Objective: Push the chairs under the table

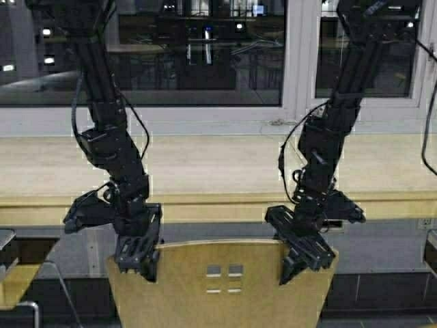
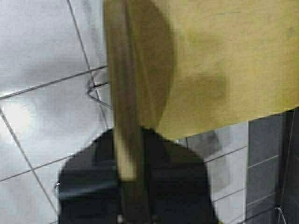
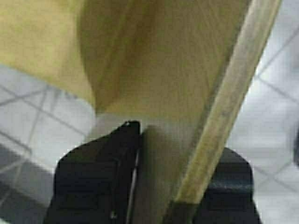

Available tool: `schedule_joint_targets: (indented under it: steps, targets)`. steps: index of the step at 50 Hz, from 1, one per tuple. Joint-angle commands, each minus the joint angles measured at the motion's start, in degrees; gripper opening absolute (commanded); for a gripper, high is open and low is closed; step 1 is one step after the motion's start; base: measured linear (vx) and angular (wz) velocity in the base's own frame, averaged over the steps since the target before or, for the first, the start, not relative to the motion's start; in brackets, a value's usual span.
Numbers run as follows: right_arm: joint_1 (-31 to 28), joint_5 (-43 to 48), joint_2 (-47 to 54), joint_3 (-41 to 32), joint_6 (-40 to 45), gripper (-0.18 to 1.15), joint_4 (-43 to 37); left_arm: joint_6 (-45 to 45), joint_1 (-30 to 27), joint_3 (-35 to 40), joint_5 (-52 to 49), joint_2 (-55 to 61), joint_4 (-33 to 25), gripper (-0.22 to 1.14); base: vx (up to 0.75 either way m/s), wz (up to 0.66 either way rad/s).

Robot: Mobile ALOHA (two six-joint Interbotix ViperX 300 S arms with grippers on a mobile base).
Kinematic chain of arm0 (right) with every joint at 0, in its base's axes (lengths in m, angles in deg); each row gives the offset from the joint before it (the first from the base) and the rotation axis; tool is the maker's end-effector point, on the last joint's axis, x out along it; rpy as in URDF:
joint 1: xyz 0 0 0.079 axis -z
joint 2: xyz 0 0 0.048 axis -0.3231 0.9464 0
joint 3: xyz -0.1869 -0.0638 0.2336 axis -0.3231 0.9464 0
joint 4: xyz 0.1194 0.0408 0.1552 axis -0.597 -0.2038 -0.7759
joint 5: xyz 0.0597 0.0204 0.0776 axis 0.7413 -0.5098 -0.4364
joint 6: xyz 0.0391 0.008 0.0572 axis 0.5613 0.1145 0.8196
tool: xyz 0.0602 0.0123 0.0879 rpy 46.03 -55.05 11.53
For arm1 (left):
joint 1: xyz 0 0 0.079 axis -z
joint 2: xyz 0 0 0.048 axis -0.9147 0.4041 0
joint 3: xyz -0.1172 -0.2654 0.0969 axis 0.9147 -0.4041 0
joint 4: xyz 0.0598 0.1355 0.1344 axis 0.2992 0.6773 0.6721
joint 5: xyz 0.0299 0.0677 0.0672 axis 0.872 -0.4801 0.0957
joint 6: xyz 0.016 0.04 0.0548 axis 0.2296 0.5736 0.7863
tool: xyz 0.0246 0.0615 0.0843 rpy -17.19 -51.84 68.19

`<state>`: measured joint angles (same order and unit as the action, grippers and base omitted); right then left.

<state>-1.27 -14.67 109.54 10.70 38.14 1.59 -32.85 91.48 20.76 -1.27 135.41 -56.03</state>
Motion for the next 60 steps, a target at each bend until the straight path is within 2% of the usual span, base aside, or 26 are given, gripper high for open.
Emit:
schedule_joint_targets:
  steps: [1,15,60]
  targets:
    - [-1.8,0.7,-0.7,0.1,-4.5,0.07,1.1,3.6,-0.9,0.6,0.6,-3.0,1.2,0.15,0.25,-0.05]
    - [-2.1,1.2,-0.4,2.0,-8.1,0.07,1.8,3.9,-0.9,1.0,0.4,-2.2,1.8,0.15,0.27,-0.02]
    - [-3.1,1.8,-2.0,5.5,-8.6,0.07,2.0,3.8,-1.0,-3.5,-1.5,-4.9,2.8,0.15,0.2,0.01]
